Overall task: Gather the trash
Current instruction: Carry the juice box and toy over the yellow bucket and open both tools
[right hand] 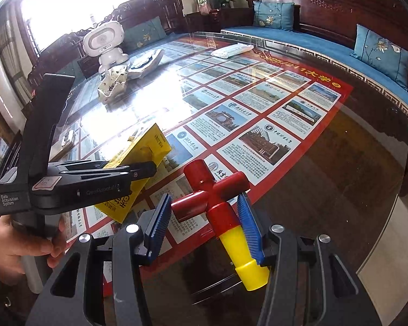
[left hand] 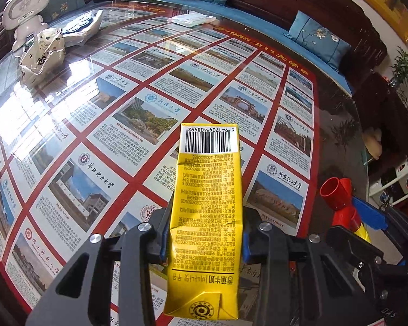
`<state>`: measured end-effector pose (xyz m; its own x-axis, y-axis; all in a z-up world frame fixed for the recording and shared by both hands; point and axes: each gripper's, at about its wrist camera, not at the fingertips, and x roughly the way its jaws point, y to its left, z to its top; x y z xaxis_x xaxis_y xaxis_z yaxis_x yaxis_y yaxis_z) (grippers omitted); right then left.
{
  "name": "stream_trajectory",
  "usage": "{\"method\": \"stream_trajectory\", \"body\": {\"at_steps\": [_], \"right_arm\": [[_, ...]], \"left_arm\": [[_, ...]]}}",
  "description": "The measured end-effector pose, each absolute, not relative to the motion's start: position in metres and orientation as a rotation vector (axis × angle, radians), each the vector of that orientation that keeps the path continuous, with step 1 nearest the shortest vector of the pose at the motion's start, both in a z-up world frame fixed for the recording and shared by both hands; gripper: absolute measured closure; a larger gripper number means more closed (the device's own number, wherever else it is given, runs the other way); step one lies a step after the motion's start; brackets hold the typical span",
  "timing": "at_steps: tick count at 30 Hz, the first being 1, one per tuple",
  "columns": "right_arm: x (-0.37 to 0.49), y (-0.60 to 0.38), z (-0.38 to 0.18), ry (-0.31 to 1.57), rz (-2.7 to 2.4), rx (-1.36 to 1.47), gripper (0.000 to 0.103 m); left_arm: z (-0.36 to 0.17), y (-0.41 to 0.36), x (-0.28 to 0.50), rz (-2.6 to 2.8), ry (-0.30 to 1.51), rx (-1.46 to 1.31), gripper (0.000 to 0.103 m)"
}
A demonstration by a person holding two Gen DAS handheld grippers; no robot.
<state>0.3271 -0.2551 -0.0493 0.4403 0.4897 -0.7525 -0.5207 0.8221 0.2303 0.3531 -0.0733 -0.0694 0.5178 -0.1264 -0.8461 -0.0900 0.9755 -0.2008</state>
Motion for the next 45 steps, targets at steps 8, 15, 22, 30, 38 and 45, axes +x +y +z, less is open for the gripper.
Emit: {"method": "stream_trajectory", "body": {"at_steps": [8,15,22,30,38,45], "right_arm": [[0.319,-0.253,-0.047,0.918,0.627,-0.039,0.054],[0.31,-0.255,-0.044,0.913,0.625,-0.034,0.054],[0.301,-0.261,-0.038,0.898,0.621,-0.03,0.054],[0.283,-0.276,-0.03,0.875,0.606,-0.022,0.054],[0.249,-0.317,-0.02,0.835,0.553,-0.017,0.054],[0.202,-0.381,-0.025,0.817,0.454,0.005,0.054]], "left_arm": [[-0.064,-0.075,0.341,-0.044,1.02,-0.209,0.066],[-0.058,-0.076,0.334,-0.052,1.015,-0.201,0.066],[-0.053,-0.08,0.322,-0.059,1.006,-0.182,0.066],[-0.046,-0.093,0.304,-0.092,1.0,-0.155,0.066],[-0.034,-0.14,0.28,-0.179,0.994,-0.105,0.066],[-0.034,-0.217,0.253,-0.303,1.004,-0.021,0.066]]}}
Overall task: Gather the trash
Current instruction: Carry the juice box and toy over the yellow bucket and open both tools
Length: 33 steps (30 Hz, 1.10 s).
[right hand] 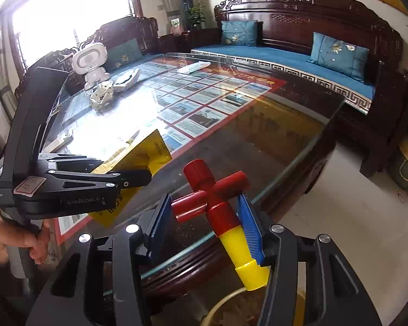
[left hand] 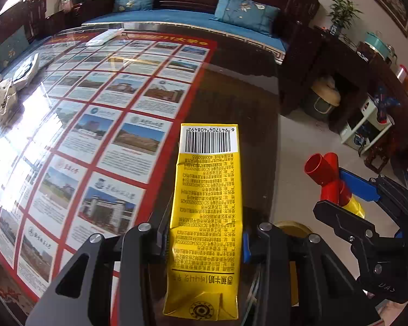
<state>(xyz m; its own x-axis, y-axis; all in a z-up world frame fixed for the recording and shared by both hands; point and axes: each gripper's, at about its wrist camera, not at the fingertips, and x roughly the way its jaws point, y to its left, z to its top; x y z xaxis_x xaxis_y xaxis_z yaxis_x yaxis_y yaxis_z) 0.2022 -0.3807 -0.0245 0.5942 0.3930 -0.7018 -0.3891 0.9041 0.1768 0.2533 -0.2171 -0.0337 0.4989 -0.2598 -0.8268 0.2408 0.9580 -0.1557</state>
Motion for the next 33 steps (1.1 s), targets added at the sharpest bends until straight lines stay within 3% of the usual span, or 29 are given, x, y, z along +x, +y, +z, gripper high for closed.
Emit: {"method": "stream_trajectory", "body": {"at_steps": [12,27,29,30,33], "right_arm": [[0.113,-0.513,-0.081,0.904,0.238,0.104,0.054],[0.063,-0.571,-0.194,1.082,0.163,0.22,0.054],[0.063,-0.568,-0.205,1.099,0.169,0.223,0.054],[0.063,-0.568,-0.208,1.104,0.174,0.228,0.054],[0.067,-0.566,-0.217,1.119,0.176,0.223,0.054]], "left_arm": [[-0.072,-0.364,0.202,-0.541,1.101,0.117,0.066],[-0.208,-0.45,0.176,-0.65,1.419,0.263,0.065],[-0.216,-0.451,0.176,-0.652,1.438,0.292,0.046],[-0.219,-0.448,0.175,-0.643,1.446,0.305,0.03],[-0.224,-0.448,0.173,-0.629,1.444,0.334,0.027]]}}
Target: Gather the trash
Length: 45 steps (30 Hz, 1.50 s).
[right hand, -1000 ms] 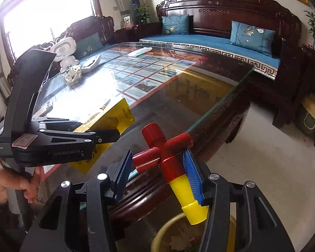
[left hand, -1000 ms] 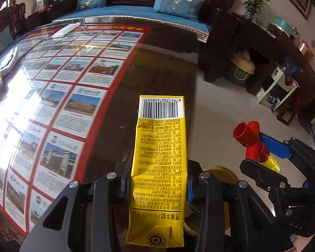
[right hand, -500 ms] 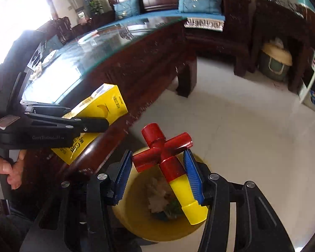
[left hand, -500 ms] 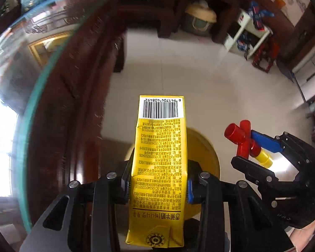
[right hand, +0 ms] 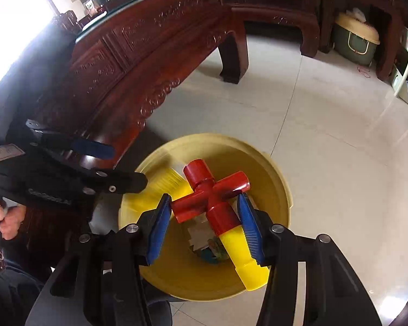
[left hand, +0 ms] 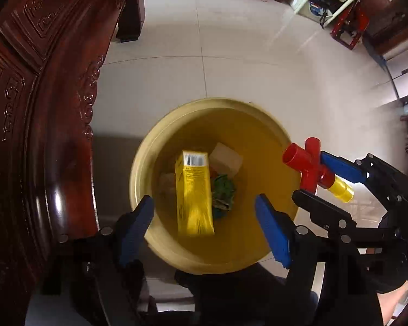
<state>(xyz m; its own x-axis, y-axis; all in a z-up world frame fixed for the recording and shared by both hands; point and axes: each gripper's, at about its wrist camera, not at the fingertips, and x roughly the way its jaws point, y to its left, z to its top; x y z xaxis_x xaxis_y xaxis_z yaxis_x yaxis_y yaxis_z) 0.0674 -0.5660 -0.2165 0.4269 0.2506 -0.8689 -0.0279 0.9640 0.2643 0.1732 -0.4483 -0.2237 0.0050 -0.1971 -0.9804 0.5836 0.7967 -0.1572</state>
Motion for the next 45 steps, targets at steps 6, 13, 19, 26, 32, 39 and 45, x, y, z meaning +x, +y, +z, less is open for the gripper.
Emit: {"method": "stream_trajectory", "body": {"at_steps": [6,13,19,26,32,39,45], "right_arm": [[0.071,-0.56,-0.23,1.16,0.195,0.219,0.052],[0.076,-0.539,-0.231,1.219,0.215,0.148,0.03],[0.07,-0.544,-0.216,1.188,0.168,0.155,0.03],[0.061,-0.538,-0.192,1.159,0.14,0.116,0.03],[0.046,-0.529,-0.163,1.082,0.077,0.102,0.03],[0.039,-0.498,-0.108,0.965,0.015,0.055,0.028],[0.05,-0.457,-0.065,0.892,0.007,0.042,0.022]], "left_arm": [[-0.219,-0.439,0.176,-0.603,1.426,0.359,0.027],[-0.213,-0.431,0.18,-0.603,1.414,0.356,0.027],[-0.201,-0.423,0.179,-0.607,1.392,0.345,0.027],[-0.177,-0.415,0.171,-0.636,1.313,0.341,0.027],[-0.132,-0.393,0.153,-0.649,1.146,0.334,0.027],[-0.072,-0.343,0.134,-0.617,0.93,0.277,0.02],[-0.033,-0.277,0.123,-0.52,0.783,0.207,0.014]]}}
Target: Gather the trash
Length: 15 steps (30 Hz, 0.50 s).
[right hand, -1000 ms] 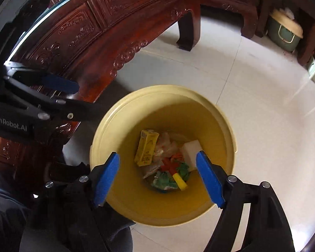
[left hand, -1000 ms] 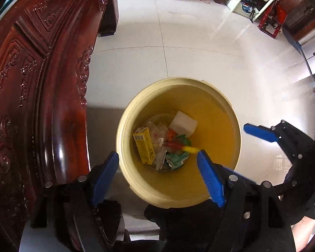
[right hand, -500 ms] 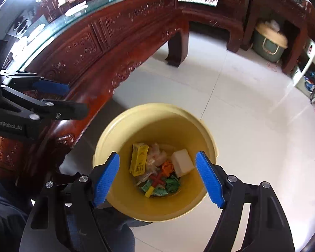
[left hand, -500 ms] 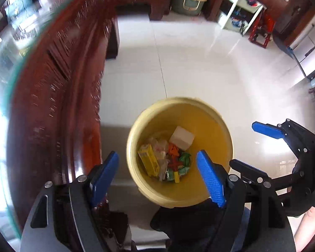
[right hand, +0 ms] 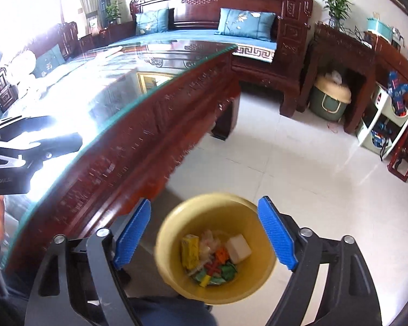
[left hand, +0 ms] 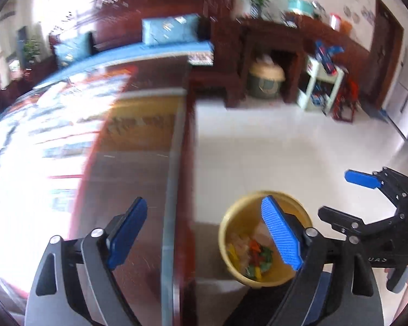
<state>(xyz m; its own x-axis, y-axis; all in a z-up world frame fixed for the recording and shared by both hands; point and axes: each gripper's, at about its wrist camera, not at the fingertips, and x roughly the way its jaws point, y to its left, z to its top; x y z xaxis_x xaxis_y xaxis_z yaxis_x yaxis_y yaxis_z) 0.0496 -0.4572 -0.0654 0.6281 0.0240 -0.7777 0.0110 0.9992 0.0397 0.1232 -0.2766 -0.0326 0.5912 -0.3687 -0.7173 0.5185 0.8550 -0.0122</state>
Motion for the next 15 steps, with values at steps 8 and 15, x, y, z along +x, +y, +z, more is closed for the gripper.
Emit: {"method": "stream_trajectory", "body": {"at_steps": [8,15], "right_arm": [[0.062,-0.355,-0.033,0.773,0.122,-0.031,0.009],[0.082,-0.271,-0.021,0.686,0.202,-0.03,0.009]], "left_arm": [[-0.007,-0.156,0.113,-0.282,0.656,0.083,0.005],[0.002,-0.071,0.109,-0.114,0.603,0.031,0.004]]}}
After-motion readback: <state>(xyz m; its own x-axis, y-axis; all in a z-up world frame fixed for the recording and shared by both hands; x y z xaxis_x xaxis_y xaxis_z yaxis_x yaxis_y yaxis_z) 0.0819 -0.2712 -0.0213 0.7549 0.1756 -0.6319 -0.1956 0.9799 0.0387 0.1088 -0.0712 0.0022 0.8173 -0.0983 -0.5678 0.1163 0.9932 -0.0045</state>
